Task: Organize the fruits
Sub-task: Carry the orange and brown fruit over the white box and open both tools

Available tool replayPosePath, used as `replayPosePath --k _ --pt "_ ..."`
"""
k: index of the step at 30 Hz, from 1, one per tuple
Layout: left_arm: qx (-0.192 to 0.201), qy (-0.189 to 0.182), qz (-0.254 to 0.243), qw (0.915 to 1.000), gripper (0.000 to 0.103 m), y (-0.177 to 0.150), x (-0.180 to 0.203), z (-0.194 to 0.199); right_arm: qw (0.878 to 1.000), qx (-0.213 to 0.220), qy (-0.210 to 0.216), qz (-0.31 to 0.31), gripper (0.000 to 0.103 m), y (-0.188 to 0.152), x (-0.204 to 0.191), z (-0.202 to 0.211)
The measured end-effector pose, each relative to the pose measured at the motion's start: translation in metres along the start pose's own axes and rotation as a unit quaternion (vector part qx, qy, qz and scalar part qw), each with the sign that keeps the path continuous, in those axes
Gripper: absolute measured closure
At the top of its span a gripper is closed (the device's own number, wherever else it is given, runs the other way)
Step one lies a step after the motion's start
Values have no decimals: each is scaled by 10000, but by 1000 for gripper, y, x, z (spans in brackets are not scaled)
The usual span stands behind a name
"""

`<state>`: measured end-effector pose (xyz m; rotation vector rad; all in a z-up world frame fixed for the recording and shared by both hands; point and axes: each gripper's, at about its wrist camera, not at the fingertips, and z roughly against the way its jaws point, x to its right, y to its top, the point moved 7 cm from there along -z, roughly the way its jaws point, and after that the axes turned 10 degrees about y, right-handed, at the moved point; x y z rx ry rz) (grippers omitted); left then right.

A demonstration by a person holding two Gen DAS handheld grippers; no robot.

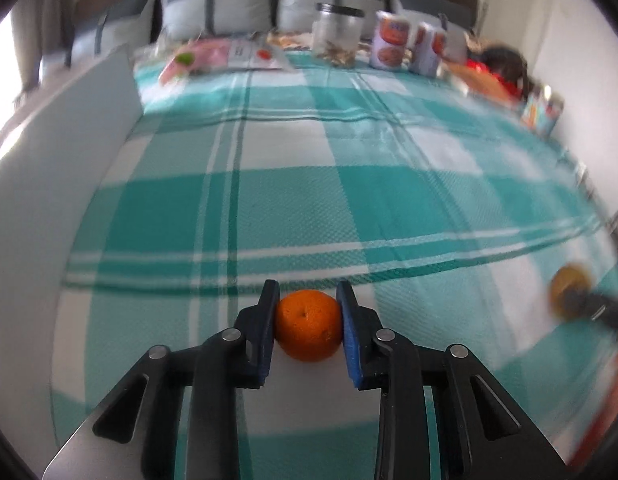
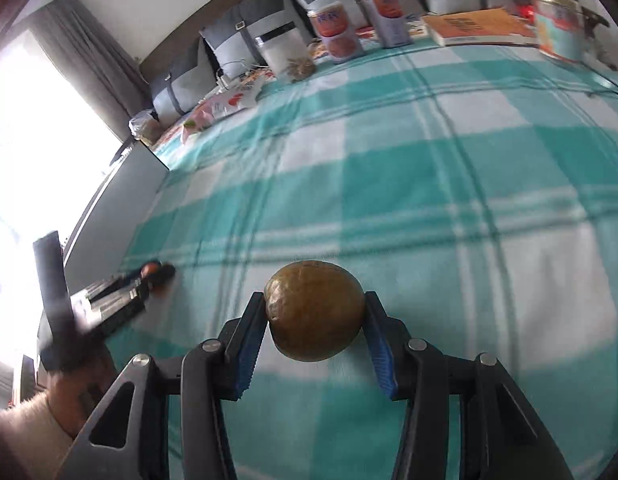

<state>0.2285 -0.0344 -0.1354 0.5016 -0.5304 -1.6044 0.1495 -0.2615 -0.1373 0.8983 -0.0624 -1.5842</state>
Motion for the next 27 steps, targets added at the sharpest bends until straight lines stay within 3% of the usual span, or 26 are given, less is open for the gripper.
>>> replayPosePath --k 3,6,8,12,15,17,20,23,27 --pt "87 -516 690 9962 74 5 -26 50 9994 -177 92 272 55 -2 -17 4" --pt "347 -828 1421 9858 74 18 -79 119 9956 -353 455 734 55 4 -70 -8" --pt "582 -756 1747 9800 74 28 -120 156 9890 -450 816 1150 55 12 -122 -19" --pt "766 -120 2165 9732 74 32 -214 197 9664 -609 1602 1916 55 27 -235 -47" --pt "354 282 2365 9706 74 15 -265 182 9452 -752 1971 2494 55 37 -316 -75" --pt "-98 494 2464 9679 74 -7 -287 158 9327 -891 1976 2882 55 45 -362 -100" --pt "-699 597 2370 9672 73 -37 -289 125 9187 -1278 1848 3249 55 48 -403 -141" --pt "-1072 628 2183 9679 72 -59 -278 106 9035 -1832 1415 3608 55 36 -426 -188" --pt "-1175 815 1919 9709 66 -66 -269 99 8879 -2509 787 3774 55 16 -422 -240"
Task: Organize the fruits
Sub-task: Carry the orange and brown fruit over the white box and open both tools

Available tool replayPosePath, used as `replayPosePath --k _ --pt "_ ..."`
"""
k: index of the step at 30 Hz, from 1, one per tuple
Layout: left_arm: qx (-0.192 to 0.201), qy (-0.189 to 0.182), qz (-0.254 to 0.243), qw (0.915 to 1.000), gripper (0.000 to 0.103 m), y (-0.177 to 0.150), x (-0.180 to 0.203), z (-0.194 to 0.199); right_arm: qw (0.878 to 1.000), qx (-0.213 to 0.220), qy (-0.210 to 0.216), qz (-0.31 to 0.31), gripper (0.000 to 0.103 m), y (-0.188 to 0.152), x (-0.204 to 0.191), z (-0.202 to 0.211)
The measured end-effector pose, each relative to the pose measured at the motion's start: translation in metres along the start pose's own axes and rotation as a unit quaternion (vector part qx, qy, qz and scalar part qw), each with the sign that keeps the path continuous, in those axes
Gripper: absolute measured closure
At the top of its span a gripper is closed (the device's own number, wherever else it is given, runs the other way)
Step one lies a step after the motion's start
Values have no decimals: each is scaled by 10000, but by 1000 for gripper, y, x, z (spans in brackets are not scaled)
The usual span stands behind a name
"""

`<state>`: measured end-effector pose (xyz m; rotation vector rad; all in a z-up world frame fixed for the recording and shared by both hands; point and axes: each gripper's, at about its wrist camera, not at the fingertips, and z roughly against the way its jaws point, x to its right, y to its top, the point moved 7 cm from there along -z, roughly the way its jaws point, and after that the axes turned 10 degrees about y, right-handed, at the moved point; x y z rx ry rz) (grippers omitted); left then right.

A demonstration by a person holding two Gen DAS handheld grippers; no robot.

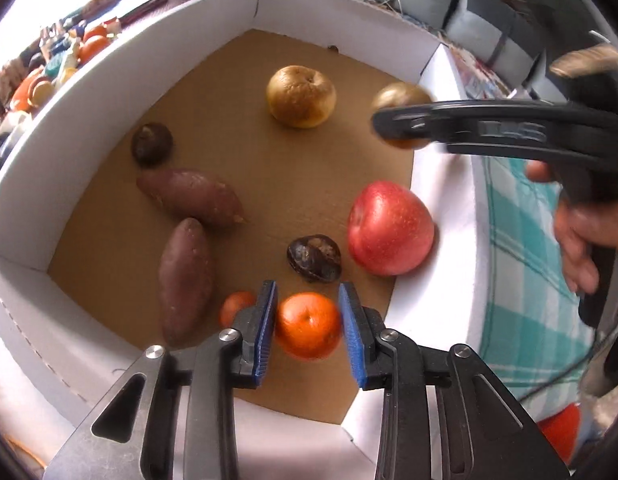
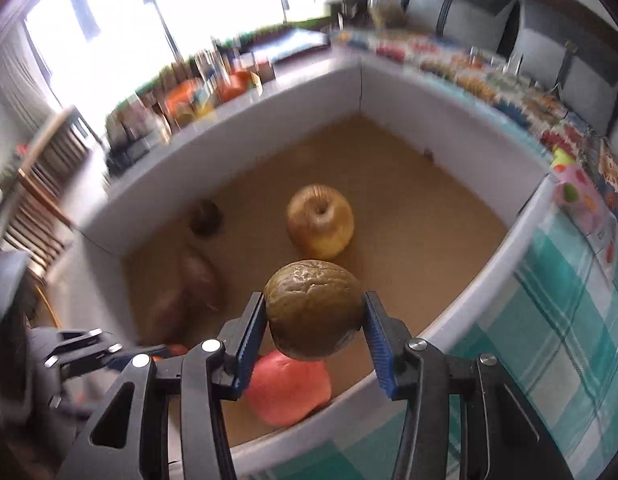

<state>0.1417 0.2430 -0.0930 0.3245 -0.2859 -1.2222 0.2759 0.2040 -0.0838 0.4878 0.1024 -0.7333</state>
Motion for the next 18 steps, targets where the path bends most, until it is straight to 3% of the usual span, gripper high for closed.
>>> replayPosePath --k 2,4,5,7,9,14,18 --pt "101 33 15 9999 42 2 1 4 9995 -268 -149 -34 54 -2 10 -15" --pt "349 125 87 9993 33 8 -5 12 9994 -281 -192 -116 50 -1 14 -18" --pt "534 163 119 9984 32 12 -11 19 9996 -173 -129 -179 39 1 14 -12" --pt "897 279 156 9955 28 20 -15 39 9994 146 -44 -306 28 5 15 9" --pt "1286 532 179 9901 22 29 -19 61 9983 448 -104 -364 27 12 15 33" --pt "2173 1520 393 9634 11 41 -28 124 9899 1284 -246 -550 6 7 6 107" --pt "2199 1994 981 9499 8 36 -46 140 9888 1324 -248 -638 0 -23 -21 129"
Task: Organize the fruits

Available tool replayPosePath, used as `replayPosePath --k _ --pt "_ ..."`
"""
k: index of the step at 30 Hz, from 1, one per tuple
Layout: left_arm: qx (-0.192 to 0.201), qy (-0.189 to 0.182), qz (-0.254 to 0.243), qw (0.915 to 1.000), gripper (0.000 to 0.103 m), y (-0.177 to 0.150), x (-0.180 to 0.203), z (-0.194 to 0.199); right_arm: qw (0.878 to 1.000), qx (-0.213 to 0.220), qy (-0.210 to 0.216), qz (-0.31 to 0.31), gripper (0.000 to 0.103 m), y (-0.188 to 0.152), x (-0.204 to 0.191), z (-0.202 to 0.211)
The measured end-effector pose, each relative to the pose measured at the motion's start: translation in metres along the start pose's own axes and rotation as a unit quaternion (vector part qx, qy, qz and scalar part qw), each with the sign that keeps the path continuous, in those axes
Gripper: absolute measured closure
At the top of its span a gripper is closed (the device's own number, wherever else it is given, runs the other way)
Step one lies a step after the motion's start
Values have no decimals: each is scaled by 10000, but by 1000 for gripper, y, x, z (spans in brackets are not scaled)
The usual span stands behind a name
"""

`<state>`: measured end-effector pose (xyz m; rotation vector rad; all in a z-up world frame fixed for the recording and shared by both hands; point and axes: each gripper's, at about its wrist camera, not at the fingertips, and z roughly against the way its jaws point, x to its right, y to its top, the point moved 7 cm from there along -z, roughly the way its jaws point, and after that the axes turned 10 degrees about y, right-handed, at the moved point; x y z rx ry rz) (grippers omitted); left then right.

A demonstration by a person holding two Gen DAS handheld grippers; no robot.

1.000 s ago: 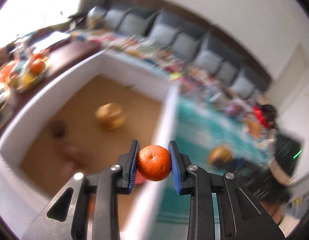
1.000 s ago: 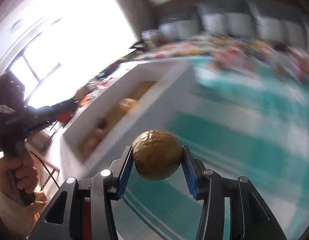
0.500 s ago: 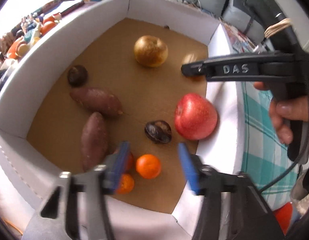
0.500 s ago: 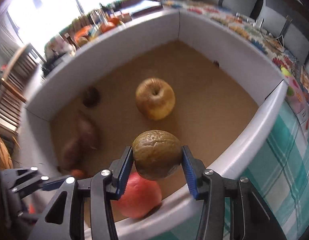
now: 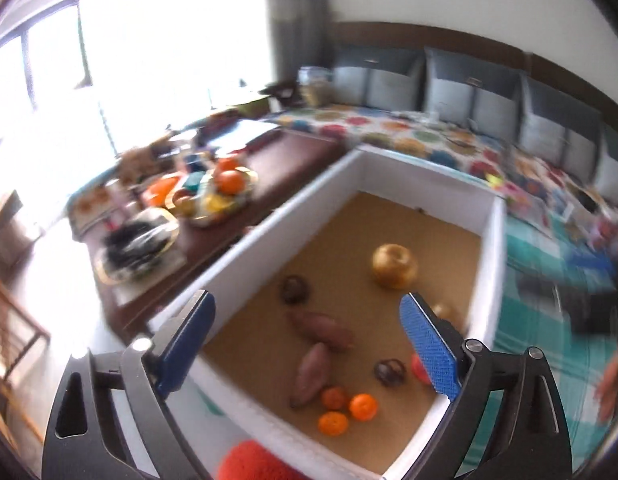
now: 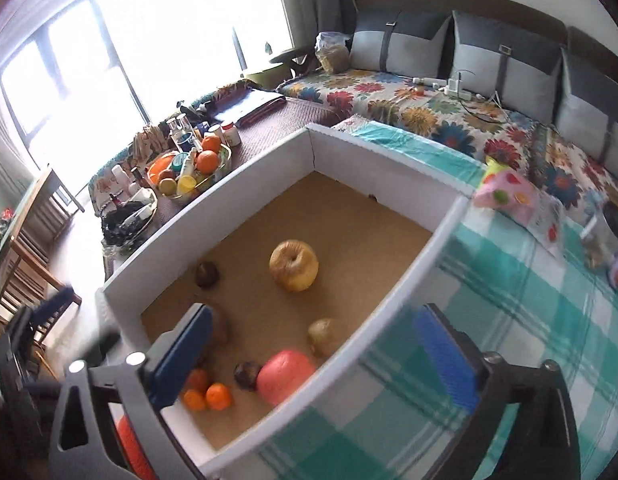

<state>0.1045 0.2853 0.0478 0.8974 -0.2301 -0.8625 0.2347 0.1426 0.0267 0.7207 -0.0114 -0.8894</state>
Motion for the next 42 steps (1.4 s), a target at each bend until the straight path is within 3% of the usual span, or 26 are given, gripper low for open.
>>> replayPosePath --k 5,12,18,25,38,42 --pt "-903 -78 -809 9926 8 -31 14 -24 9995 -284 -108 15 0 -52 -22 1" --pt "-903 191 -783 9926 8 -47 1 -29 9975 -625 -215 251 0 -75 -50 -15" --pt "-1050 3 -411 9936 8 -45 -15 -34 9968 -616 -351 360 0 -67 -64 -17" --pt "-1119 -181 -350 9929 8 -43 -18 -36 9944 -673 -625 520 0 -61 -71 -20" --pt "-1307 -335 -252 9905 8 -47 -20 -43 9930 -766 -694 575 0 -61 -76 -29" --pt "-1465 -604 -75 9873 8 -51 -19 -46 9929 -780 -692 565 0 -62 -76 -31"
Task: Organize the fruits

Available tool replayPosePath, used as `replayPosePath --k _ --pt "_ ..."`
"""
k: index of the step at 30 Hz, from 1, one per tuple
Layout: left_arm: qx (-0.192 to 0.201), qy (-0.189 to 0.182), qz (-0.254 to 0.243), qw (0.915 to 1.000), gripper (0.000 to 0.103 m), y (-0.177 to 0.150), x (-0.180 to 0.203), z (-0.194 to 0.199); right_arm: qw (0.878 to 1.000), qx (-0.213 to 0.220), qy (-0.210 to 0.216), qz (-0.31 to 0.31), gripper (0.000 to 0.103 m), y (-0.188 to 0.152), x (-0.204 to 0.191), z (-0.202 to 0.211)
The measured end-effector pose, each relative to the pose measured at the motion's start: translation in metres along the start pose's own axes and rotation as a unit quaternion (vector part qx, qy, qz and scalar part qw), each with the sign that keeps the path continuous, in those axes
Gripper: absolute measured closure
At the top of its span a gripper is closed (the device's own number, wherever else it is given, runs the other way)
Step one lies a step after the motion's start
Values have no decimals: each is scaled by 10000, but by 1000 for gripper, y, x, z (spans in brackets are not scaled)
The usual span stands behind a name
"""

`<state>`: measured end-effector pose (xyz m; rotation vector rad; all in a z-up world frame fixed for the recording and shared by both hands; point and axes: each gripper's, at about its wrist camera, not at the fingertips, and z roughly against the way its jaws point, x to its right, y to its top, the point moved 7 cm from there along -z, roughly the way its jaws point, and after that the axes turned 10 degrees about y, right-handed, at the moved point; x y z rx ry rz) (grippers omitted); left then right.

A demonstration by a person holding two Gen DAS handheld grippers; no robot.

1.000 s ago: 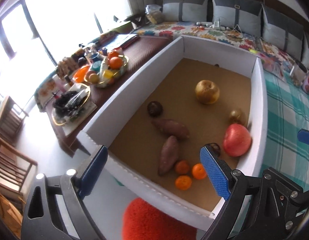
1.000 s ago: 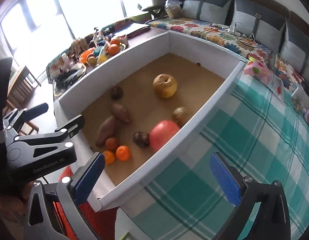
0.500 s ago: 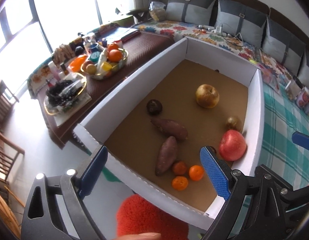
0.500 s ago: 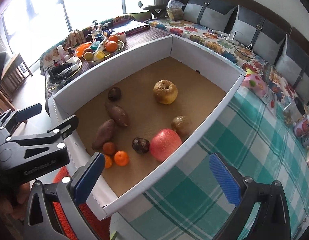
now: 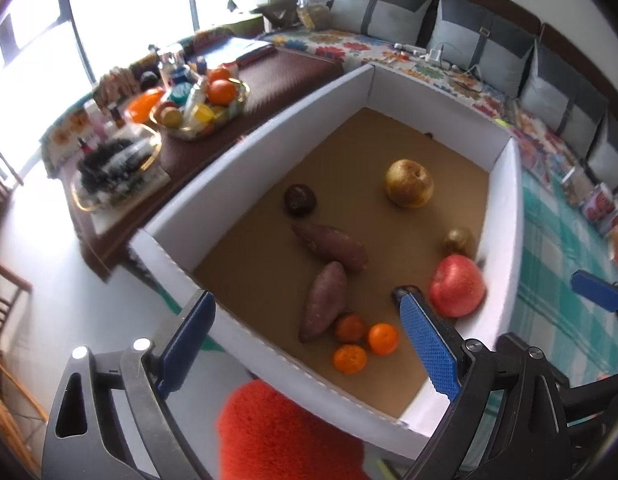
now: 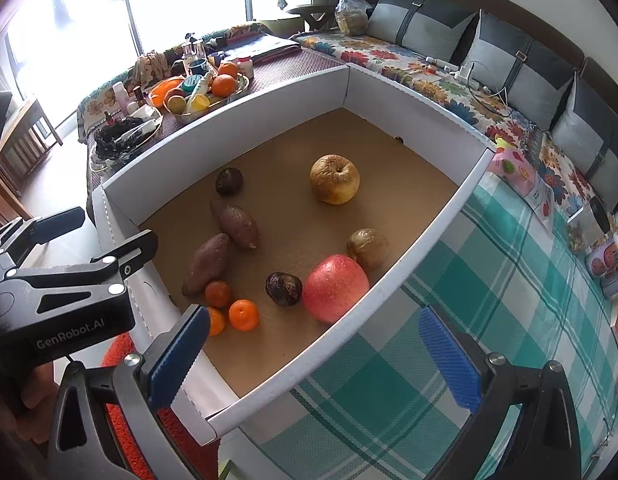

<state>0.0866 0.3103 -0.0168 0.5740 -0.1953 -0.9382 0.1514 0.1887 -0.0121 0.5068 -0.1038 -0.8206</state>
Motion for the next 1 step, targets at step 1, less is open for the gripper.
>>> replayPosePath --k 1 --pt "12 0 0 10000 8 0 0 0 10000 -3 1 3 0 0 0 0"
